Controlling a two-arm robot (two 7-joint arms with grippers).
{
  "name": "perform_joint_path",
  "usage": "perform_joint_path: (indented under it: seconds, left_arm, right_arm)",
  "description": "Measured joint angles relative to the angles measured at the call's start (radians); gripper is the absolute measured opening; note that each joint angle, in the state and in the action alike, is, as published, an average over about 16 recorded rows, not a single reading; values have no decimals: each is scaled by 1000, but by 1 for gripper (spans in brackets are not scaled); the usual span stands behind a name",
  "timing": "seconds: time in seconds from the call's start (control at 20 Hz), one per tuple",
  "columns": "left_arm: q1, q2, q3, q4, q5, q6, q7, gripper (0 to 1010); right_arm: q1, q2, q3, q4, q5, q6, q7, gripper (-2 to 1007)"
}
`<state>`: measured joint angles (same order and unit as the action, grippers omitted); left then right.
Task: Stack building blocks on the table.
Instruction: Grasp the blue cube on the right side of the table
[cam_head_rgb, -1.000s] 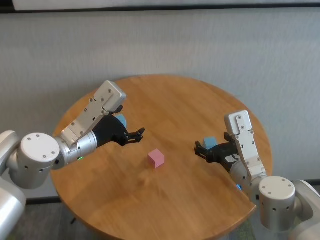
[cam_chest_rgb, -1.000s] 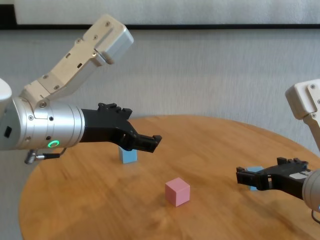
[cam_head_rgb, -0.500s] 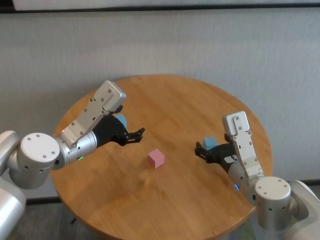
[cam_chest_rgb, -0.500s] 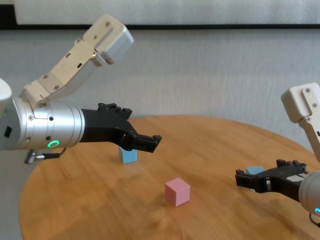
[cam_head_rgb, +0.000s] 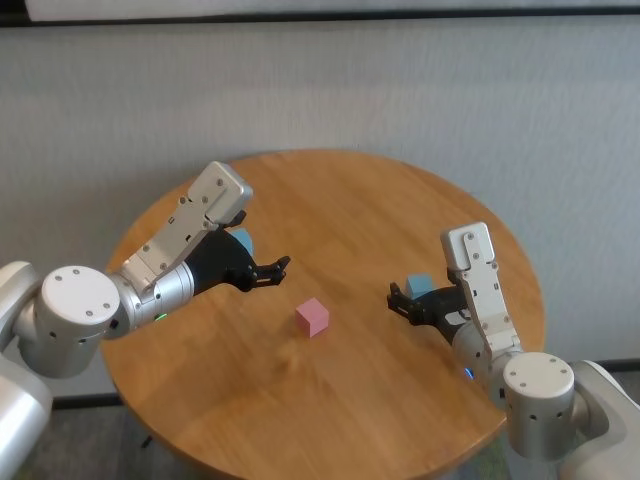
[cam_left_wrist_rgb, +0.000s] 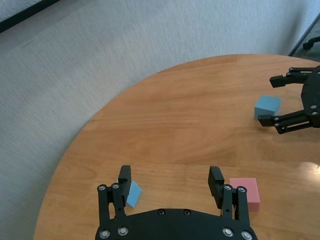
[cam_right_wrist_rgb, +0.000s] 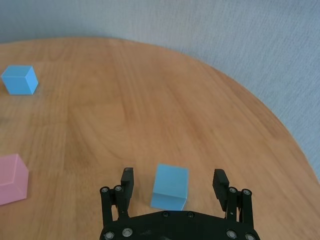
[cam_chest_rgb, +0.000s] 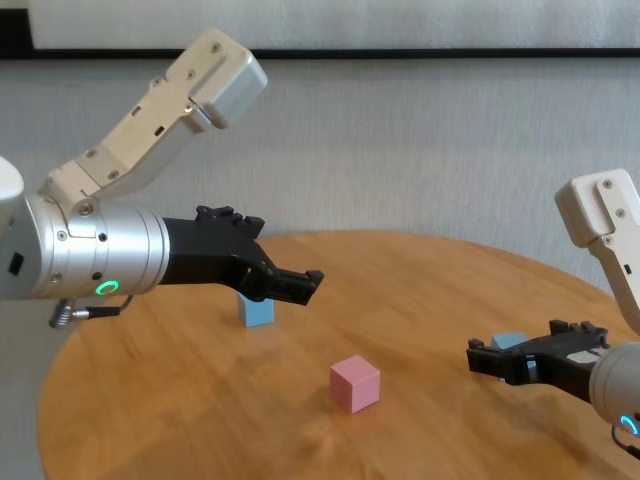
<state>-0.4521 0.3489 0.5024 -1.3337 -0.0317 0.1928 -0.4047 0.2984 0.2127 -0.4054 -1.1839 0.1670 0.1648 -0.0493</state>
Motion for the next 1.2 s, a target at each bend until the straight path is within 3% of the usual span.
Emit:
perform_joint_path:
  seconds: [1.2]
  left_arm:
    - [0, 0, 0, 0, 0, 0, 0, 1000]
  right_arm:
    - [0, -23, 30, 19, -46, 30, 17, 978]
